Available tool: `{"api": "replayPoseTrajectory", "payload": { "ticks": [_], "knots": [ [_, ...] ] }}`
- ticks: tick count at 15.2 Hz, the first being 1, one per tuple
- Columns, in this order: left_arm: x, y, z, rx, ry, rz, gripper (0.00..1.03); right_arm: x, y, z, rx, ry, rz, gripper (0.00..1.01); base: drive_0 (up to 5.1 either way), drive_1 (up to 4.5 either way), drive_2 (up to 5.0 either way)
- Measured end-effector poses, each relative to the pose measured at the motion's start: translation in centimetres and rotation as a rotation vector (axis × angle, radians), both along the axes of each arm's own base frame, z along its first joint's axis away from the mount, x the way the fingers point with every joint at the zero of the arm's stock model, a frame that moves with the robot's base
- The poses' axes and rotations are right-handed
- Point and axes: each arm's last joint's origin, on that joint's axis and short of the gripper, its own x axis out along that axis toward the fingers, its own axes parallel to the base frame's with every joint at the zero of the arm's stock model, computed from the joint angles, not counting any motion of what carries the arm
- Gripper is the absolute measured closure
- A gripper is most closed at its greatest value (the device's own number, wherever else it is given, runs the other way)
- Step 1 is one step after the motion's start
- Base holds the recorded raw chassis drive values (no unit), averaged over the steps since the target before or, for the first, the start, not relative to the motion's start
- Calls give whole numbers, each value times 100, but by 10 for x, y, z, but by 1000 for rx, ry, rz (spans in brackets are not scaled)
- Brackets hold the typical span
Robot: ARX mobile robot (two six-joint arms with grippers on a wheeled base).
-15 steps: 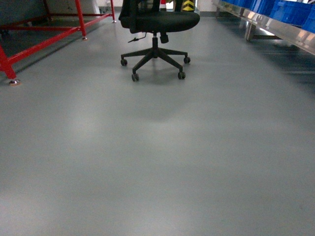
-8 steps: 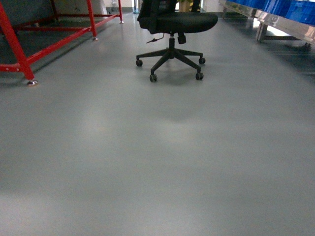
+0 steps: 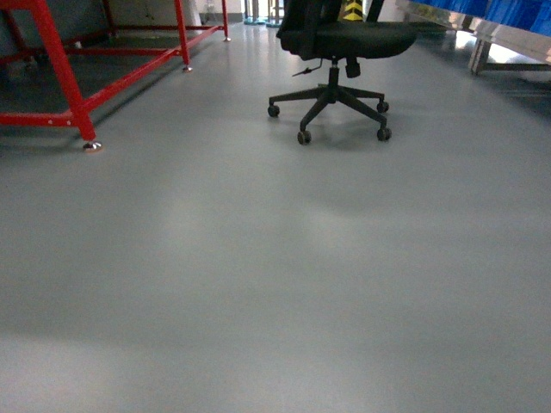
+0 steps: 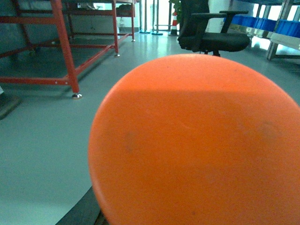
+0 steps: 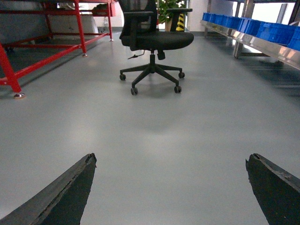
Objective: Pick capacitor and pack into box
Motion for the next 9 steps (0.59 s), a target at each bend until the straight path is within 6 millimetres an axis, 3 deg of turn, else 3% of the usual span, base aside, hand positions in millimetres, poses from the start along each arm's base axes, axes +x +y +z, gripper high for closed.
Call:
{"api": "replayPoseTrajectory", "payload": {
  "ticks": [9],
  "knots": [
    [0,0,0,0,1,0,58,0,0,0,0,-1,0,3,-499,242,242]
  ]
}}
